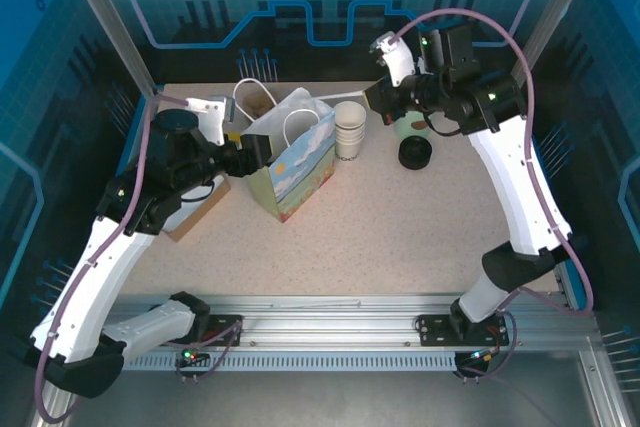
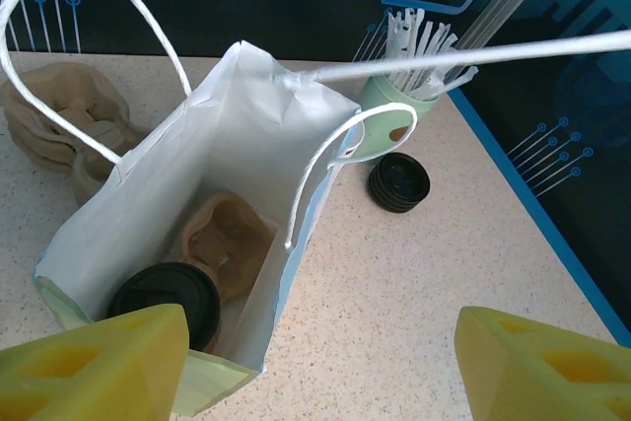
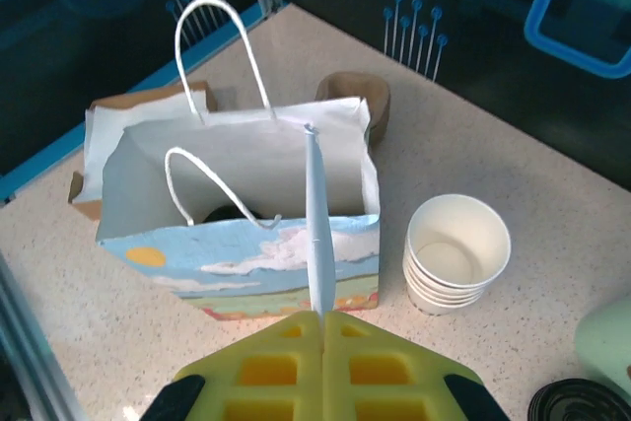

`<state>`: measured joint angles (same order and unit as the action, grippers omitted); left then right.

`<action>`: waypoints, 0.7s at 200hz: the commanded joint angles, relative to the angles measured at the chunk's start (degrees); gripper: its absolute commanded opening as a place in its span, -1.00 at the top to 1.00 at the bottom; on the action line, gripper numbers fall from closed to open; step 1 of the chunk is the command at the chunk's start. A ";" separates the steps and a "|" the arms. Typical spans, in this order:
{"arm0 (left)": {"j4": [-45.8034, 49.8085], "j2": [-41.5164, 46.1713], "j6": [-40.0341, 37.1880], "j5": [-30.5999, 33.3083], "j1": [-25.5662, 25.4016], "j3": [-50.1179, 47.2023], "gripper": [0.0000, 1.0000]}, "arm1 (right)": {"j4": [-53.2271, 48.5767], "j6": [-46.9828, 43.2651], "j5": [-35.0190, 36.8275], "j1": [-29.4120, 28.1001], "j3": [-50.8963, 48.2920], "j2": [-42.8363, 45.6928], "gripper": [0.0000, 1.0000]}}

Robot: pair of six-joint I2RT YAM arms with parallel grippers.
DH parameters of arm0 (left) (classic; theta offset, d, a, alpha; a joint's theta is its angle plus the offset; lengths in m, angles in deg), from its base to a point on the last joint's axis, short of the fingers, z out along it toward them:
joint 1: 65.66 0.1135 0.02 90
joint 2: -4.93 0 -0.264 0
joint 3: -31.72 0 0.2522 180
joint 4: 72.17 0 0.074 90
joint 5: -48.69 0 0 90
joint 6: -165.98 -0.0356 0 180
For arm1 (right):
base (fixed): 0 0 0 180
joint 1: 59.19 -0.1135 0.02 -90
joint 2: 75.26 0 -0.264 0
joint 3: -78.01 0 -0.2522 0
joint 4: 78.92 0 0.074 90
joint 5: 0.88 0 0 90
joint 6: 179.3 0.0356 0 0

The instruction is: Pack the takeout coffee

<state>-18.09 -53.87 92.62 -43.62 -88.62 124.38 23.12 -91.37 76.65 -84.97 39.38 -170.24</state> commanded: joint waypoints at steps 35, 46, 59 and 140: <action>0.05 0.01 0.68 0.38 0.68 -1.12 -0.46 | -8.94 -1.73 -4.83 -0.47 13.00 -11.96 0.98; -0.01 0.00 0.72 0.16 0.64 -1.22 -0.47 | -10.47 -1.80 -4.87 -0.89 16.27 -15.54 0.95; -0.15 -0.08 0.76 -0.19 0.64 -1.46 -0.46 | -12.26 -1.55 -4.15 -1.06 20.49 -19.81 0.90; -1.53 0.92 3.75 0.98 8.69 -5.33 -0.48 | -3.30 4.24 -9.37 1.11 19.24 -19.19 0.08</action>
<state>-18.20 -53.98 93.43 -43.42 -84.28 121.16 14.66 -90.17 71.97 -85.01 61.17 -195.26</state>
